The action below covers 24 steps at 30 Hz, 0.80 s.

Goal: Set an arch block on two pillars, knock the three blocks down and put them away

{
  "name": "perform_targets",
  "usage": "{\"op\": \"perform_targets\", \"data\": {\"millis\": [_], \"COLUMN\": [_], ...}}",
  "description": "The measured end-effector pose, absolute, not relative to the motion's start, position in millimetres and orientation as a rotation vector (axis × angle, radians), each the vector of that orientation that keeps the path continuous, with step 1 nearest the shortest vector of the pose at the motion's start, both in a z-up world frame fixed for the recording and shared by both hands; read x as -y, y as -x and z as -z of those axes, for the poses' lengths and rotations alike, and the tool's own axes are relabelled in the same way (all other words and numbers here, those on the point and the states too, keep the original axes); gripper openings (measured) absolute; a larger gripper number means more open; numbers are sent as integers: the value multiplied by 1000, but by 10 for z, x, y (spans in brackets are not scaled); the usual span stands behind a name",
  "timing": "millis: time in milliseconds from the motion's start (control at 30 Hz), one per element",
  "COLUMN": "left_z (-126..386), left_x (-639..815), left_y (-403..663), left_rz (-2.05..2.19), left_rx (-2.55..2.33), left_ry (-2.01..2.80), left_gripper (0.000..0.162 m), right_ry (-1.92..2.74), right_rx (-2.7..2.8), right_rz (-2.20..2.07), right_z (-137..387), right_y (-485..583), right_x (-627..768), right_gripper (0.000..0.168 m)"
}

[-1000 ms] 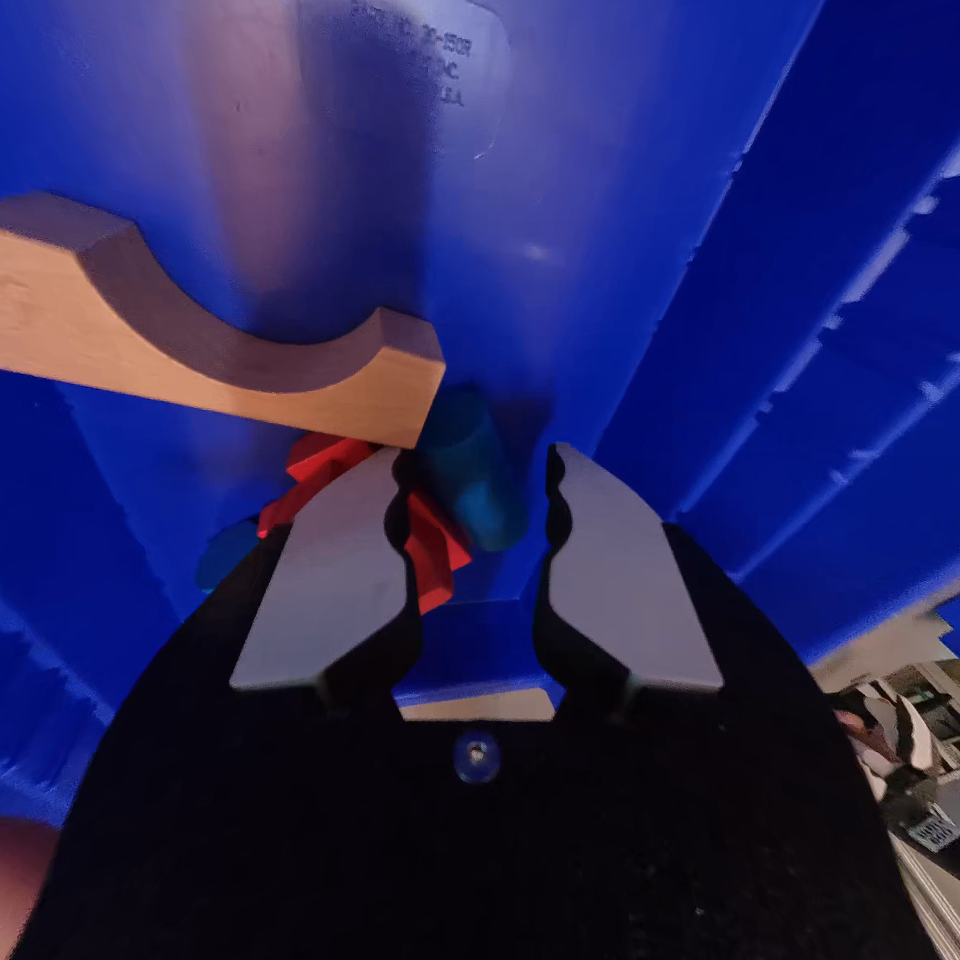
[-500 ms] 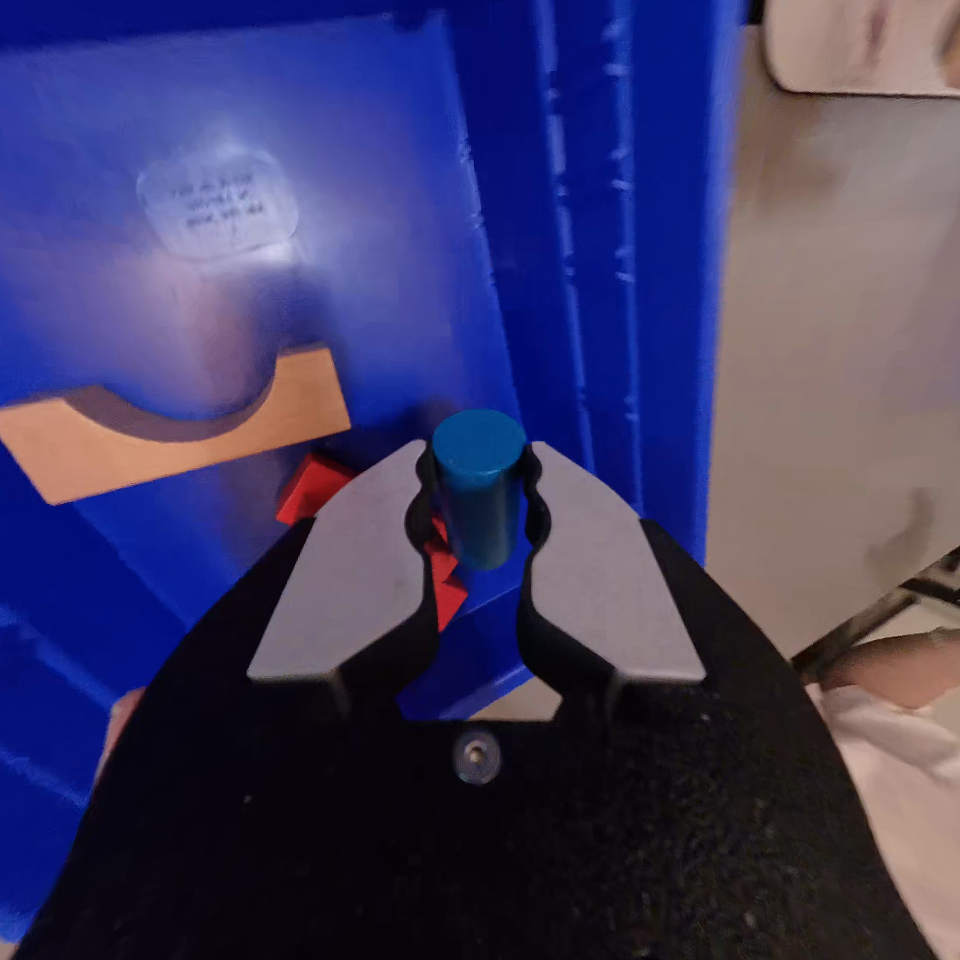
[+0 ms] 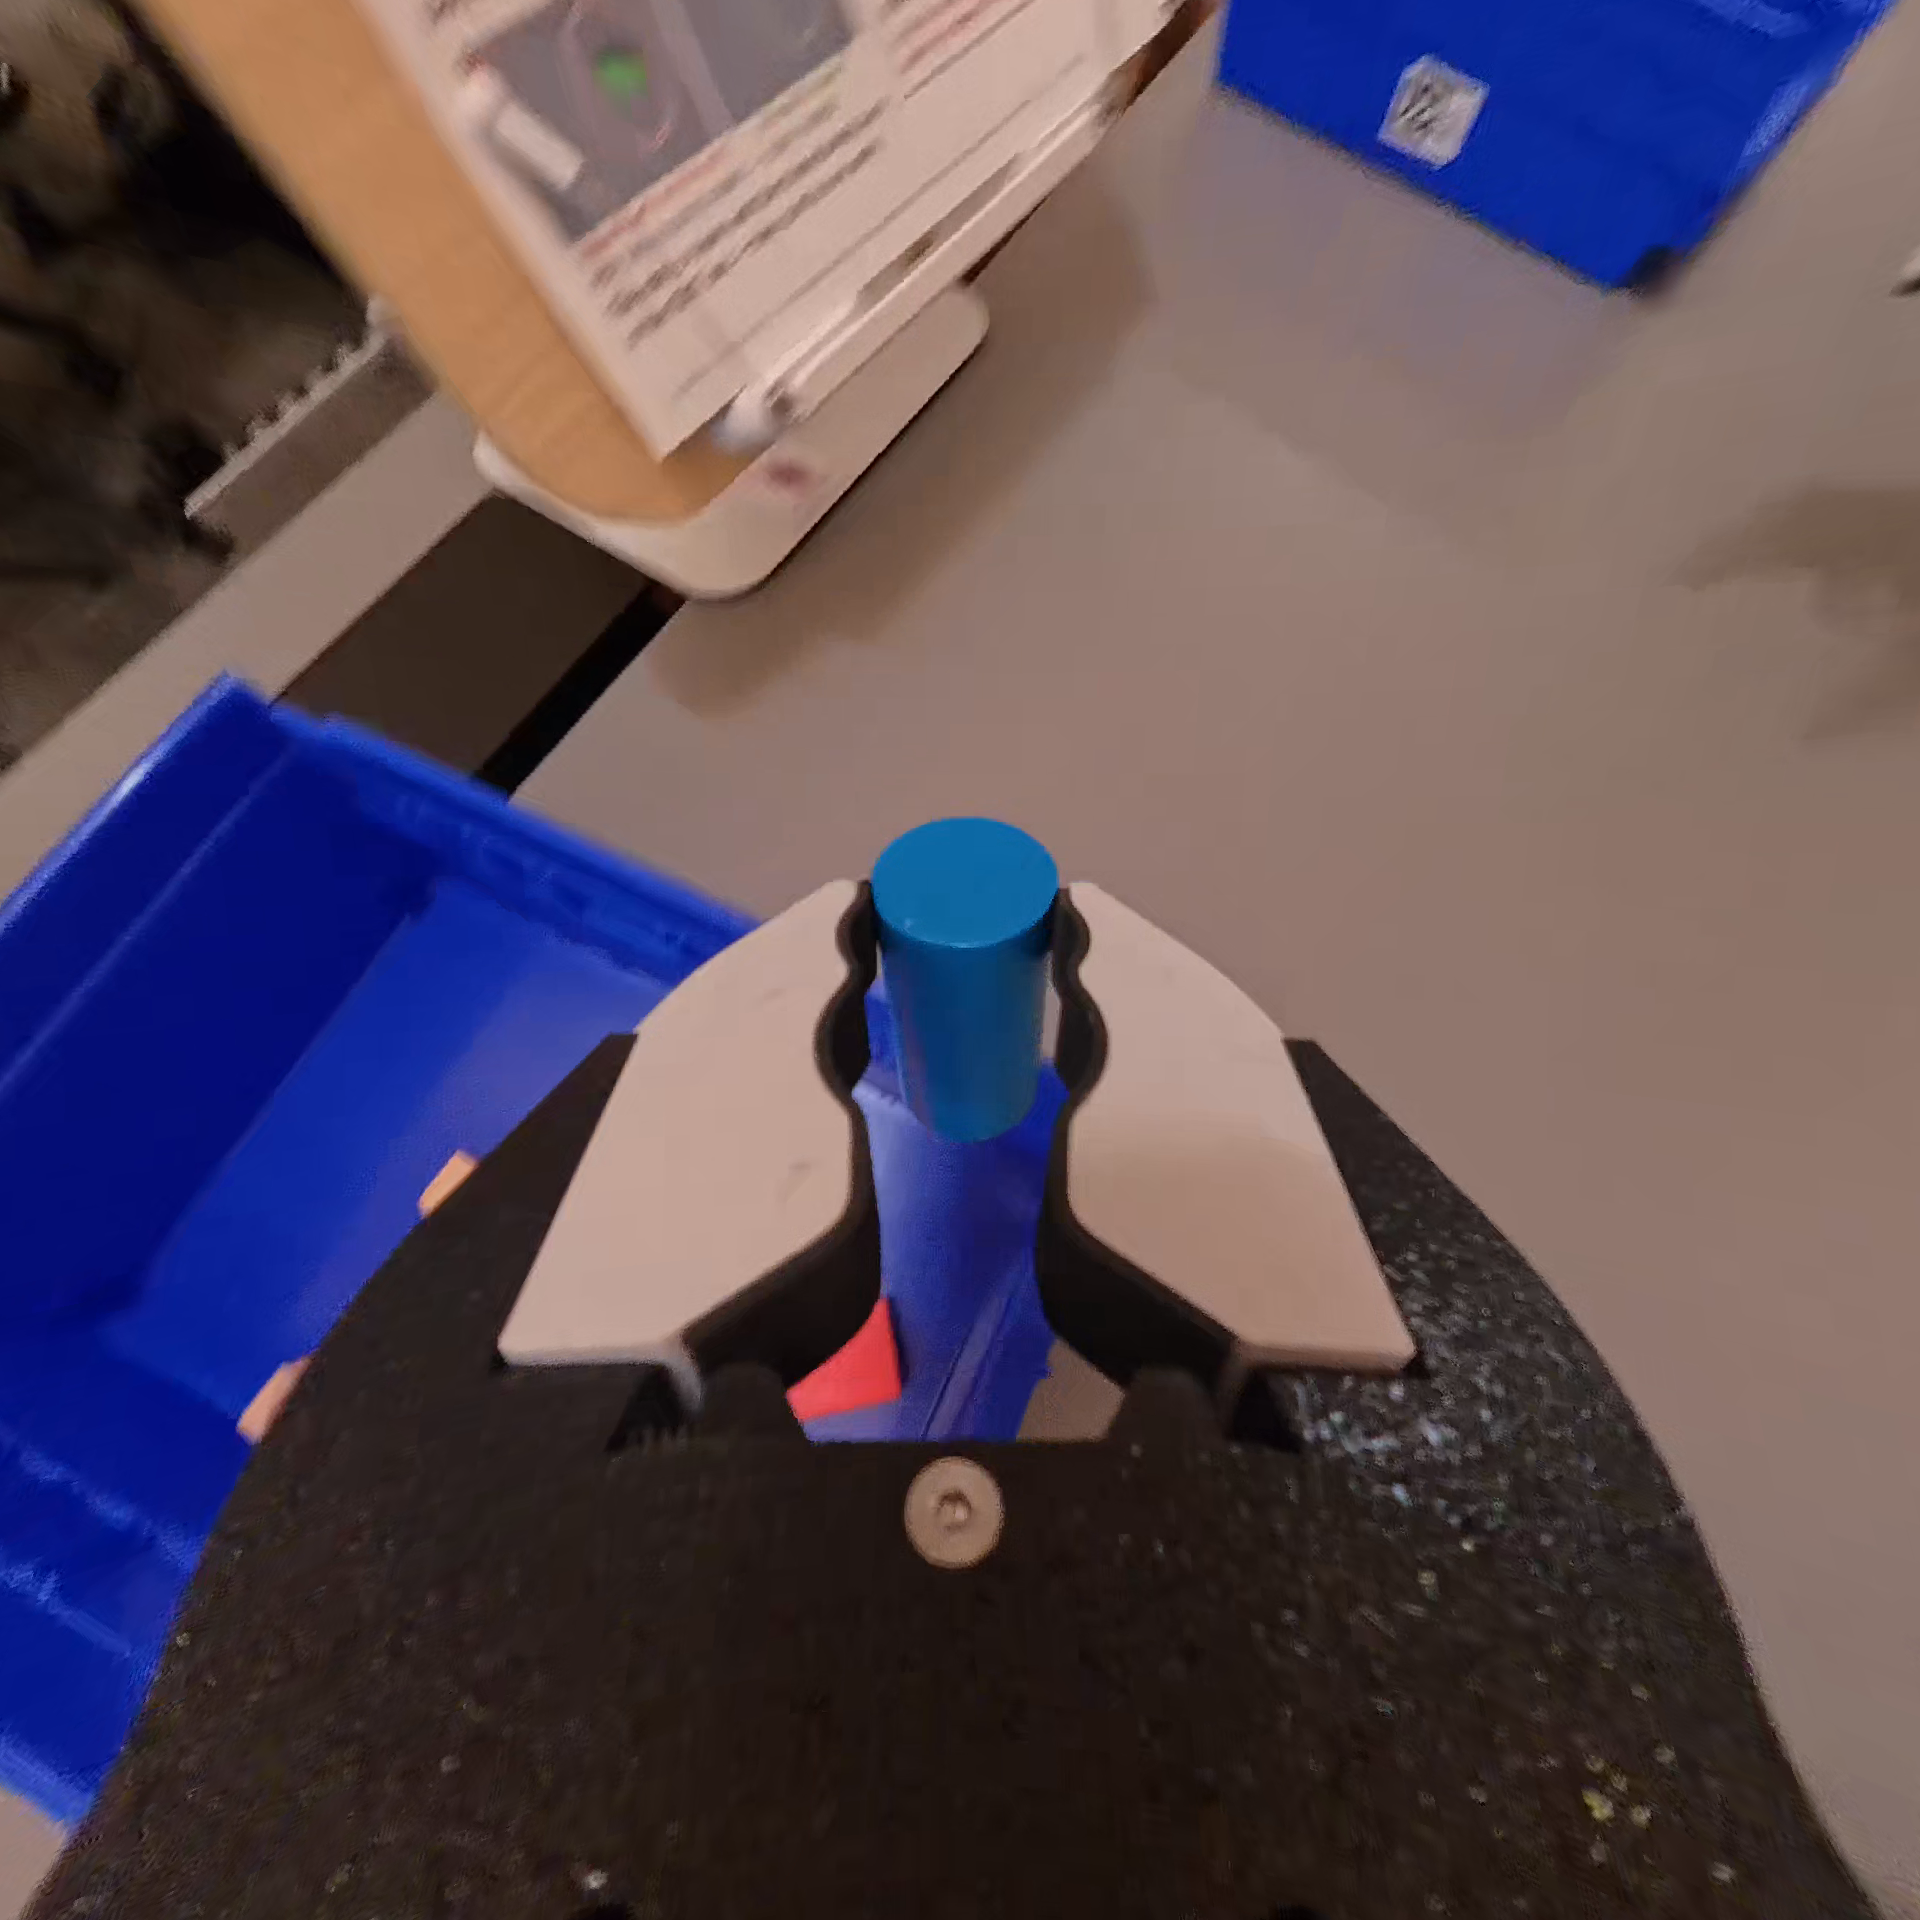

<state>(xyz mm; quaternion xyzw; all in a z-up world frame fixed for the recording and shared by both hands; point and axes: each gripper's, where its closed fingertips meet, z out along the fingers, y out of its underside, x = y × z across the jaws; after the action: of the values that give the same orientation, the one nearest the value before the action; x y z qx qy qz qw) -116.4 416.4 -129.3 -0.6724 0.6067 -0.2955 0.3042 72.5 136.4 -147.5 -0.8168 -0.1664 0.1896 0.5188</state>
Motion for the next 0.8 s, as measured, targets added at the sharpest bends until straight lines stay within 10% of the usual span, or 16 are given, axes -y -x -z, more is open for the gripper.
{"op": "perform_targets", "data": {"millis": [33, 333, 800], "left_z": [1215, 938, 1001], "left_x": [-4040, -3006, -2290], "left_y": [1117, 668, 229], "left_rz": [806, 876, 1153], "left_rx": [-1623, -1763, -1752], "left_ry": [1725, 1382, 1271], "left_gripper": [32, 32, 32], "right_ry": [1936, 1755, 1759], "right_rx": [408, 528, 450], "right_rz": [-468, -664, -956], "right_z": [1384, 717, 1069], "right_y": [-677, -167, -28], "right_x": [-1436, -1936, -2132], "right_gripper": [82, 85, 85]}}
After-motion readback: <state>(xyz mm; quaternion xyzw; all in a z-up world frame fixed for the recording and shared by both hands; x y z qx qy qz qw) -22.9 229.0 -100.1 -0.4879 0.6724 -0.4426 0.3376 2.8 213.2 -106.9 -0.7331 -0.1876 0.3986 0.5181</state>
